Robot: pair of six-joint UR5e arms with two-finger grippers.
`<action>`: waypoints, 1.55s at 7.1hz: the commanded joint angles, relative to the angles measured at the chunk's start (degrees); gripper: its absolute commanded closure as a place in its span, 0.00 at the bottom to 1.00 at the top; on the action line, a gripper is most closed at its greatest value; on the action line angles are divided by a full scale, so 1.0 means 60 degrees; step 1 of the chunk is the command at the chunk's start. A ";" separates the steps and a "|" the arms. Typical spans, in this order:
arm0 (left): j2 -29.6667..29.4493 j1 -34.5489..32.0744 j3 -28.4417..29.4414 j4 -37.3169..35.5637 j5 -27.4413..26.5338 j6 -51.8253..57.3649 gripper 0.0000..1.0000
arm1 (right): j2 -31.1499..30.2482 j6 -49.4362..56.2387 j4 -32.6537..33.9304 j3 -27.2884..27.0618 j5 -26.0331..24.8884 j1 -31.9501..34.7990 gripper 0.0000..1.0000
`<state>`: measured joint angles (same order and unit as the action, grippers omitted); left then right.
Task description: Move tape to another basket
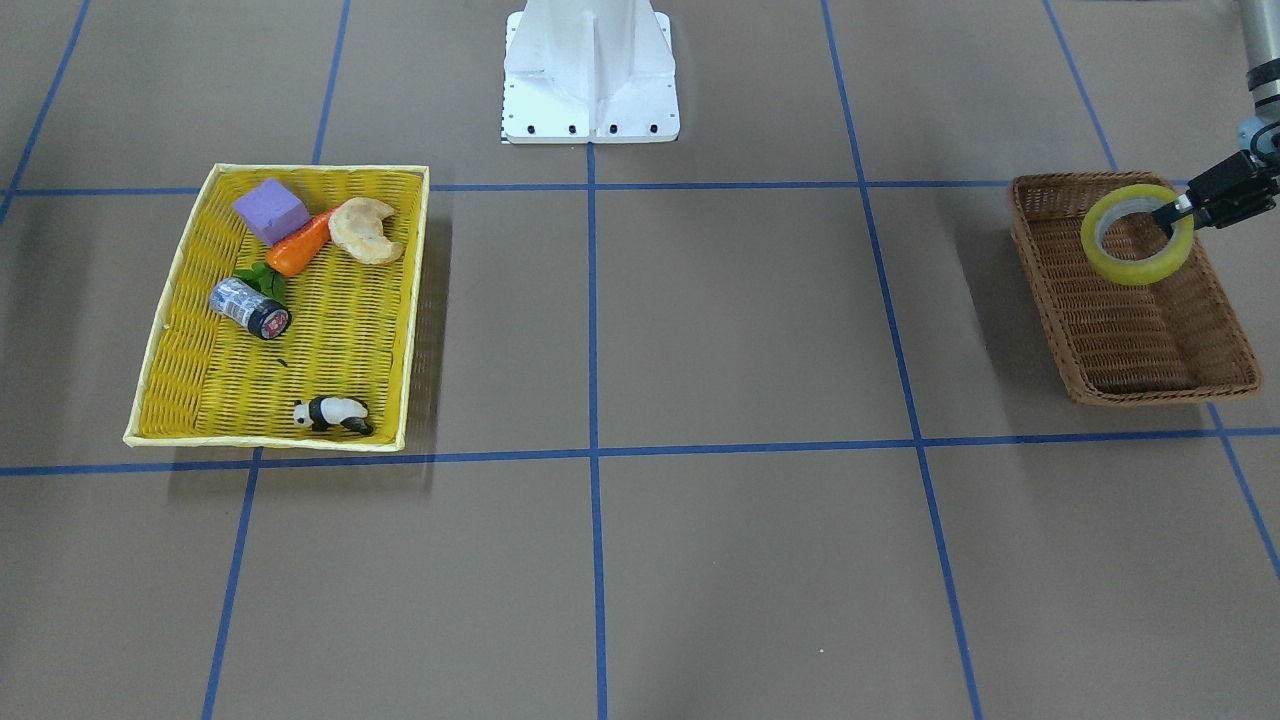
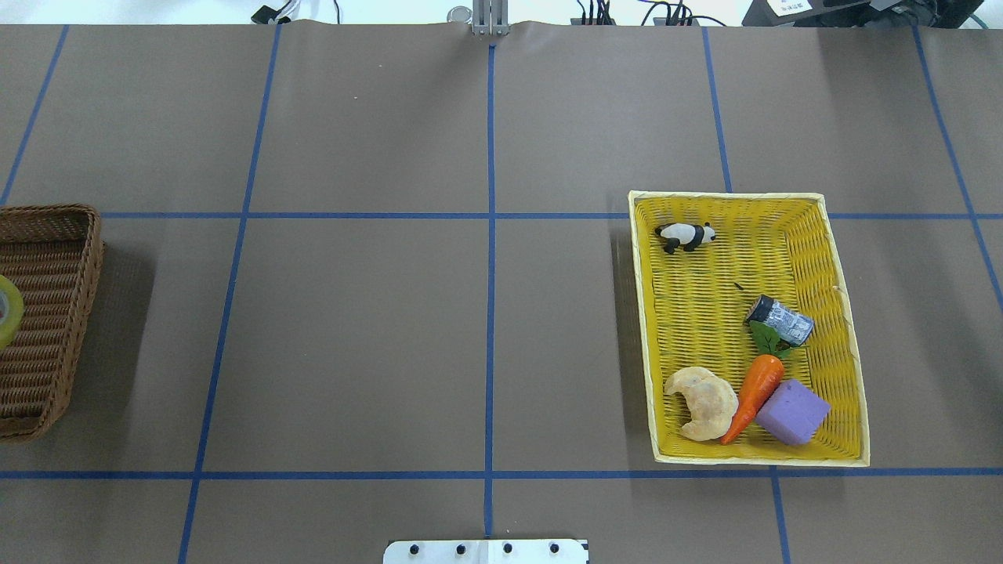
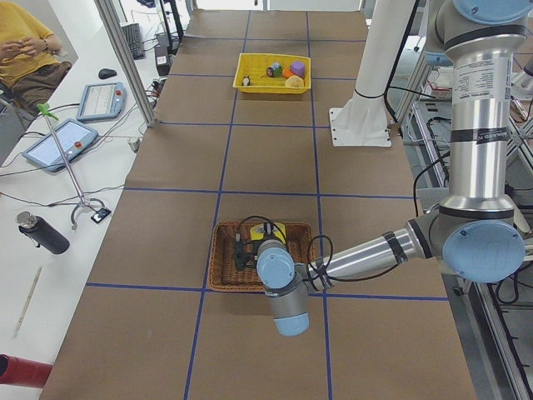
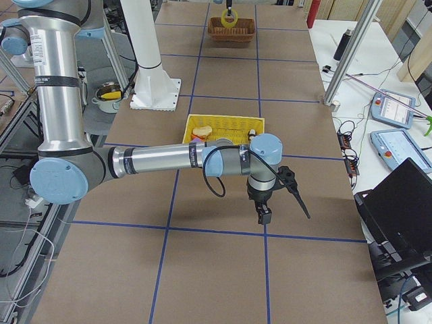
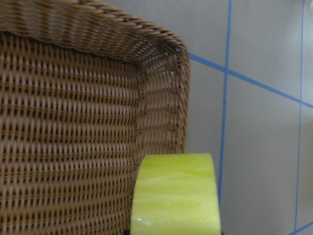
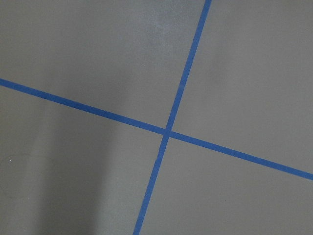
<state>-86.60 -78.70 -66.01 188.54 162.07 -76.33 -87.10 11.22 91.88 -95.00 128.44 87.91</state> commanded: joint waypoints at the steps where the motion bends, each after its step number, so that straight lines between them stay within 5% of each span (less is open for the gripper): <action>1: -0.0069 0.0021 0.0133 0.0041 -0.0043 0.0123 0.20 | -0.0015 0.0006 -0.0006 0.0013 -0.0005 0.0011 0.00; 2: -0.0098 0.0021 0.0133 0.0041 -0.0261 0.0211 0.01 | -0.0015 0.0006 0.0008 0.0013 -0.0005 0.0011 0.00; 9: -0.1721 -0.1000 0.0045 -0.0822 -0.0423 0.0182 0.01 | -0.0073 -0.0053 -0.0006 -0.0002 0.0025 0.0011 0.00; 11: -0.2090 -0.1312 -0.0072 -0.0750 -0.1547 0.0473 0.01 | -0.0088 -0.0082 -0.0006 -0.0016 0.0025 0.0011 0.00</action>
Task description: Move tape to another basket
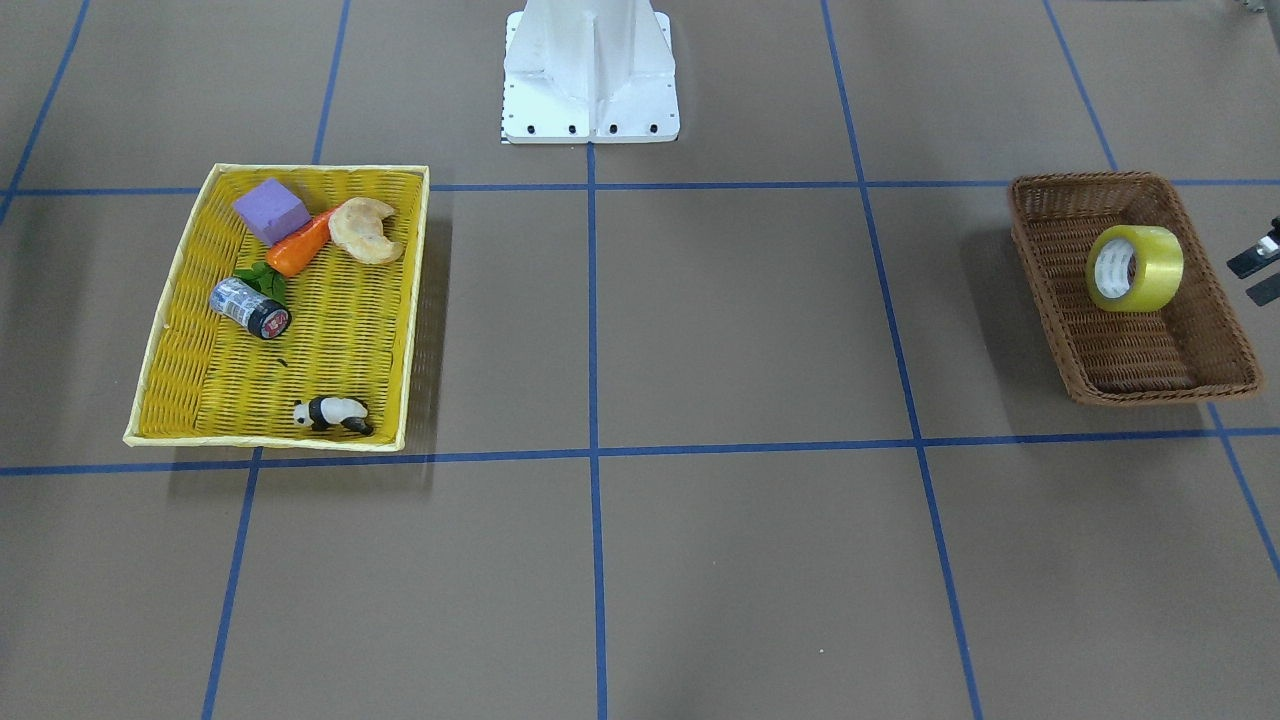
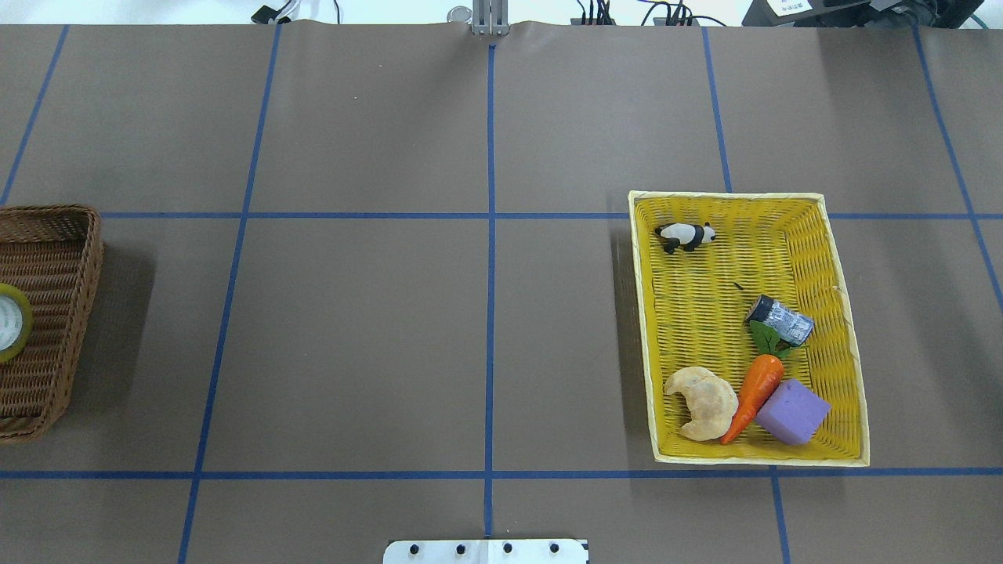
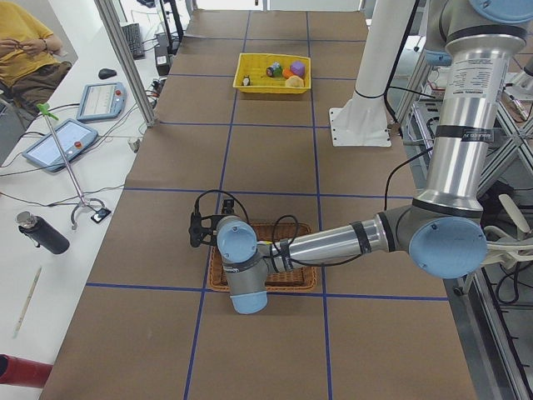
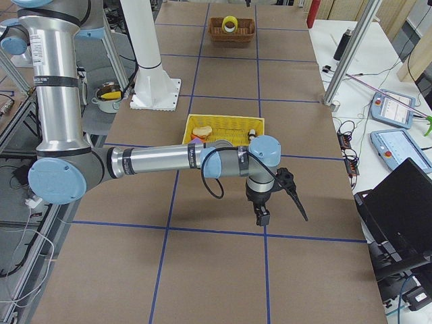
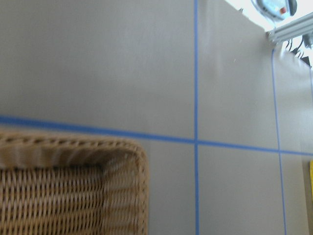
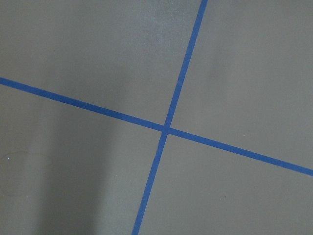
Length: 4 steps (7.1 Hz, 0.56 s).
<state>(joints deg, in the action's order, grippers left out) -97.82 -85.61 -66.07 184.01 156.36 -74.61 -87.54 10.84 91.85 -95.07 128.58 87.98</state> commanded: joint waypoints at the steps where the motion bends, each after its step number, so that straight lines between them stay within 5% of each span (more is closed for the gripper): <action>1: -0.0205 -0.0174 -0.0048 -0.0067 -0.1167 0.1450 0.01 | -0.0014 -0.0019 0.0000 -0.0019 0.0000 0.0000 0.00; 4: -0.0190 -0.0291 -0.0077 -0.1700 -0.3027 0.5650 0.01 | -0.0014 -0.0034 0.0000 -0.0020 0.0000 0.0000 0.00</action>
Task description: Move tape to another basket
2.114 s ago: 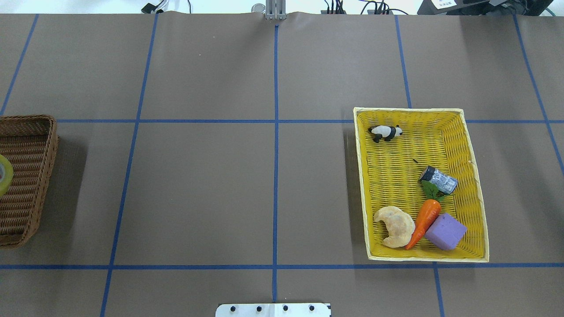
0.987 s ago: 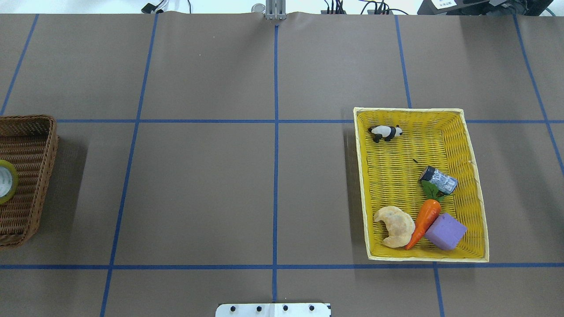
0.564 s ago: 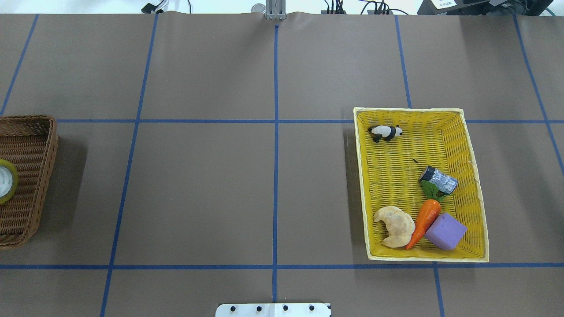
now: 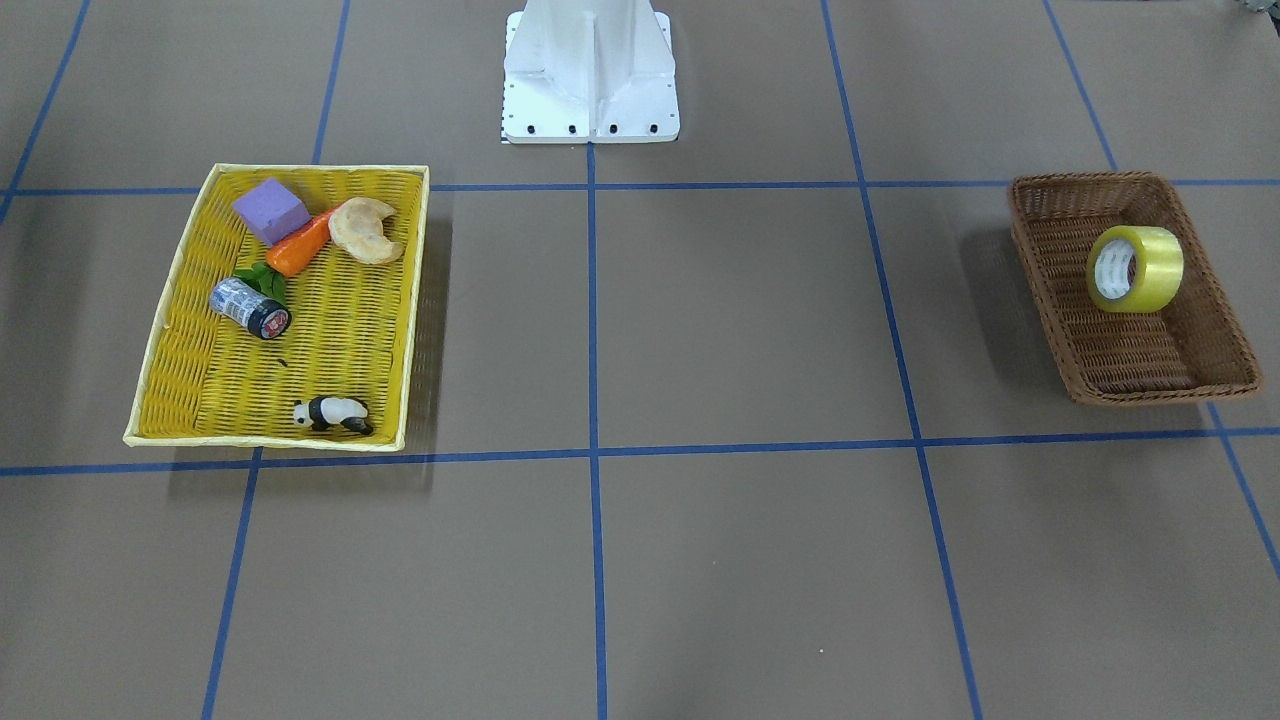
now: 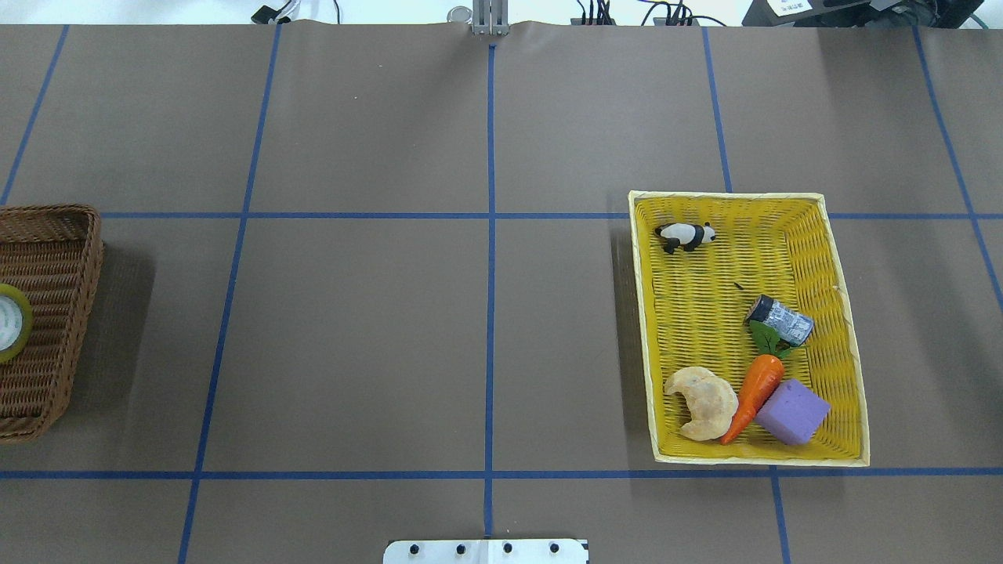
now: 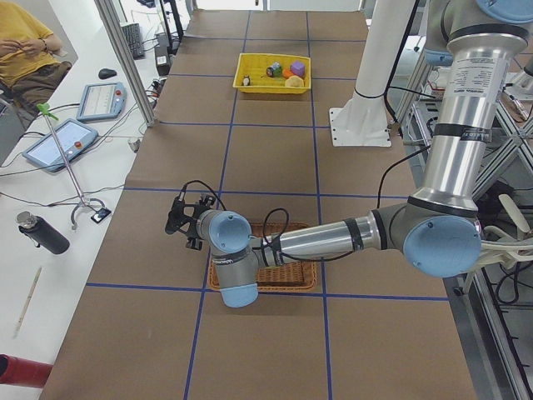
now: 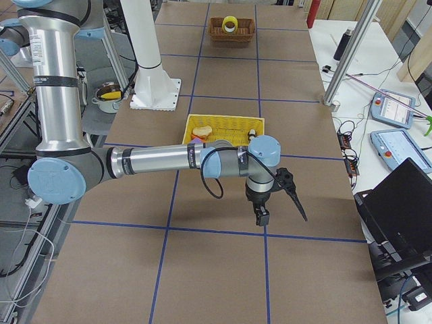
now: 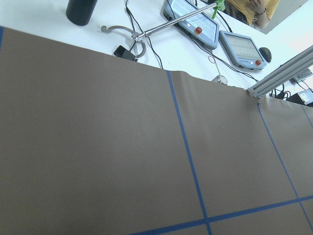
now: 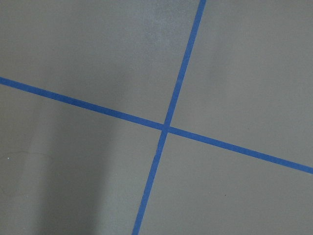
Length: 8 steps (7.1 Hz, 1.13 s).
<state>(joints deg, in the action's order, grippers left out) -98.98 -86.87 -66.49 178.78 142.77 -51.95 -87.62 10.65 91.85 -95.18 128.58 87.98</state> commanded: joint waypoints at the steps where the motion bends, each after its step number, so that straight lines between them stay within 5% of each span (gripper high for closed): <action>1: 0.0003 -0.0170 -0.0022 -0.1707 -0.1391 0.3515 0.01 | -0.0015 0.0013 0.0000 -0.0001 0.0000 0.0000 0.00; 5: 0.0061 -0.0726 -0.0110 -0.5206 -0.2086 0.8210 0.01 | -0.0030 0.0086 0.0000 0.0029 -0.0014 0.0000 0.00; 8: 0.0090 -0.0786 -0.0999 -0.8660 -0.2086 0.9097 0.01 | -0.0205 0.0100 0.0000 0.0000 -0.0015 0.0000 0.00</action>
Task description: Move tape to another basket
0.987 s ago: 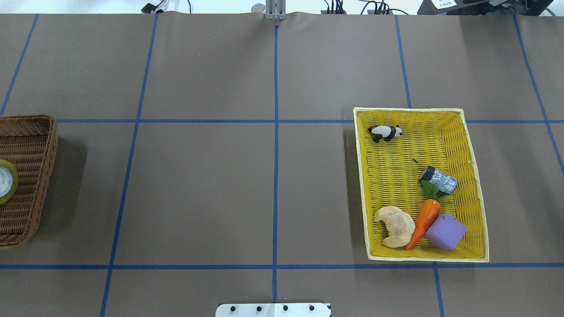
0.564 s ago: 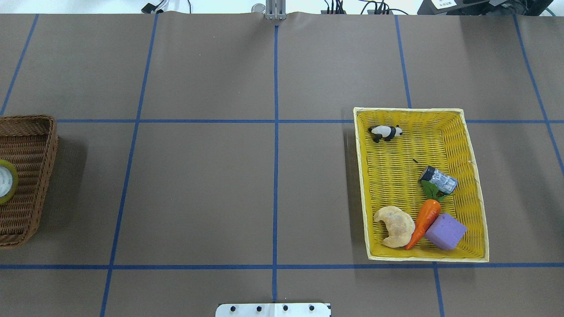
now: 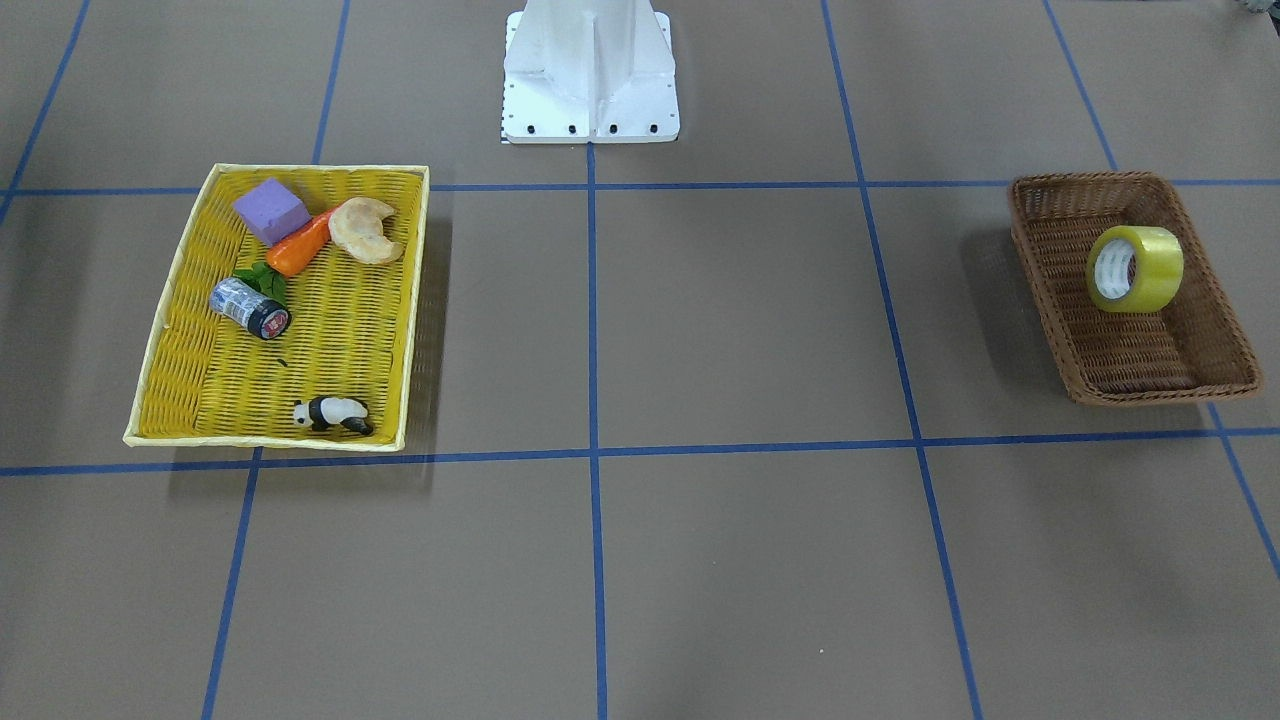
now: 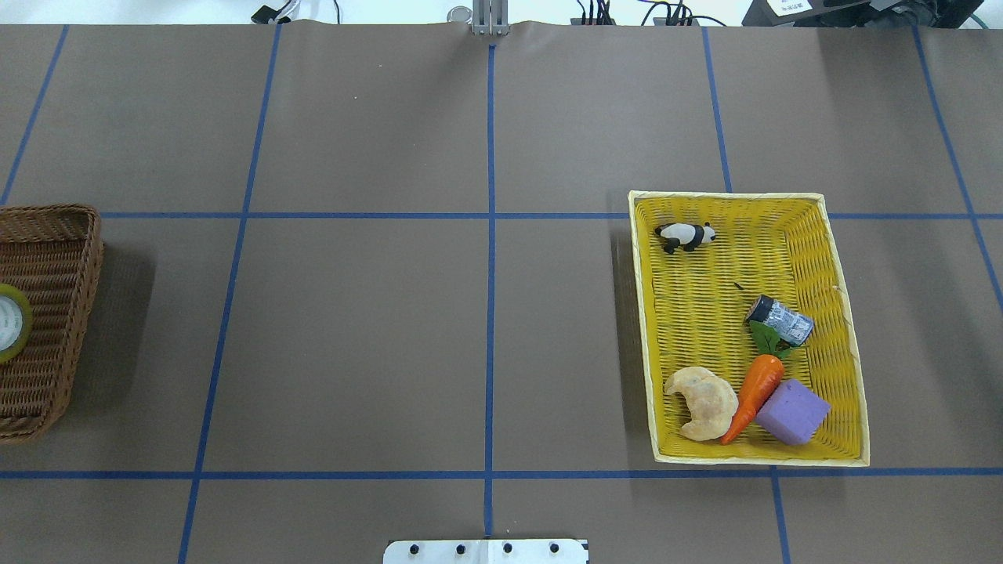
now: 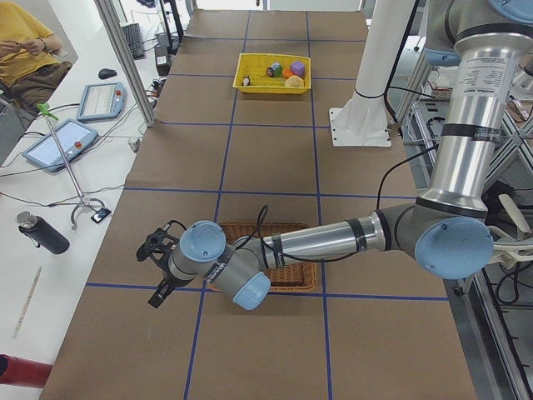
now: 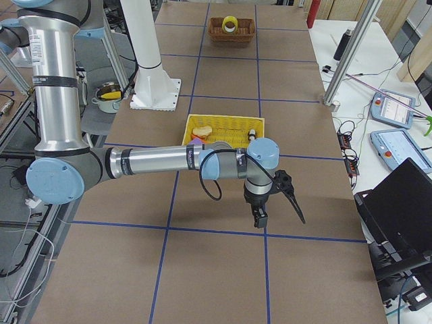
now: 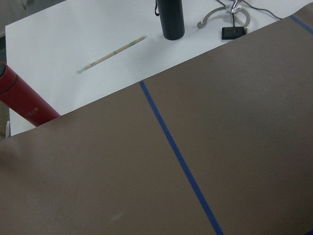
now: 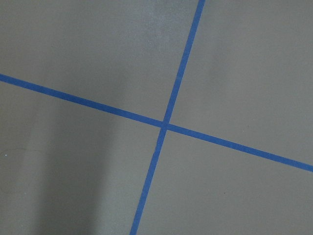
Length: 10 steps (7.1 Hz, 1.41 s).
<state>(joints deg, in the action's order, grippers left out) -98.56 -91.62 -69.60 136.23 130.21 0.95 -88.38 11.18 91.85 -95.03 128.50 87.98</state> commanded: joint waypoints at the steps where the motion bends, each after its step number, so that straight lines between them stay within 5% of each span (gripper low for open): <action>1: 0.0064 -0.0038 -0.1153 -0.3250 0.0008 0.0512 0.01 | -0.0109 0.0012 0.0000 -0.0012 -0.0001 0.0000 0.00; 3: 0.0050 -0.0067 -0.1509 -0.5511 0.0096 0.2003 0.01 | -0.0124 0.0012 0.0000 0.0003 -0.0001 0.0000 0.00; 5: 0.0283 -0.0111 -0.1758 -0.6428 0.0125 0.2038 0.01 | -0.0124 -0.0002 0.0000 0.0018 -0.0016 0.0000 0.00; 7: 0.0125 -0.0082 -0.2166 -0.8995 0.0344 0.2038 0.01 | -0.0226 -0.0017 0.0015 0.0032 -0.0016 0.0015 0.00; 9: 0.1013 -0.0111 -0.3789 -0.8735 0.0315 0.1922 0.01 | -0.0445 -0.0017 0.0015 0.0032 -0.0045 0.0102 0.00; 10: 0.1002 -0.0097 -0.3825 -0.8717 0.0316 0.1936 0.01 | -0.0547 0.0012 0.0015 0.0032 -0.0045 0.0291 0.00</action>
<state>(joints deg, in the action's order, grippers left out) -93.60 -92.25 -90.37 83.62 132.04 12.72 -90.88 11.09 91.93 -94.86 128.27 88.68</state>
